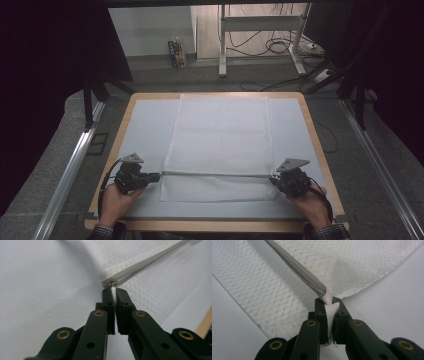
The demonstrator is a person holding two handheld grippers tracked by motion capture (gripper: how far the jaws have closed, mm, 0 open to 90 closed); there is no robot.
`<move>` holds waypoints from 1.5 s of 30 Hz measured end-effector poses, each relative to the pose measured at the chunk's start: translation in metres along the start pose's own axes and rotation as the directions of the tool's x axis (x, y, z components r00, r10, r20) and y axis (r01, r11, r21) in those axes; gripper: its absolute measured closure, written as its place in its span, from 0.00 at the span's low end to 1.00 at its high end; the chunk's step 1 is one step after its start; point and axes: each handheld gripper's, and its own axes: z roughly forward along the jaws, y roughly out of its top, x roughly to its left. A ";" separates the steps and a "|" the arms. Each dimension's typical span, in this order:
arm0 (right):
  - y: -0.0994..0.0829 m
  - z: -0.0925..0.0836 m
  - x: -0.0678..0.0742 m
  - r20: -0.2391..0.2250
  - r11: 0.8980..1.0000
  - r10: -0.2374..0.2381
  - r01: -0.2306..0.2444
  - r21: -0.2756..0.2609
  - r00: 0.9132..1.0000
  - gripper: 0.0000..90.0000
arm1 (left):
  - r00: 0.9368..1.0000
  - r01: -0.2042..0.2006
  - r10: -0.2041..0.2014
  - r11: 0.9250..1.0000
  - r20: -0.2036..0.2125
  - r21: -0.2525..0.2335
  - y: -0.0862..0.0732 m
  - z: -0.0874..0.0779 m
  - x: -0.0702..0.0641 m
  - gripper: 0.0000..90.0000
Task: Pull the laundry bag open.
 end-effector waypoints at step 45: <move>-0.016 -0.015 -0.013 0.048 0.998 0.048 -0.046 -0.050 0.998 0.14 | 0.986 -0.115 0.114 0.993 -0.122 0.001 -0.001 0.015 -0.019 0.41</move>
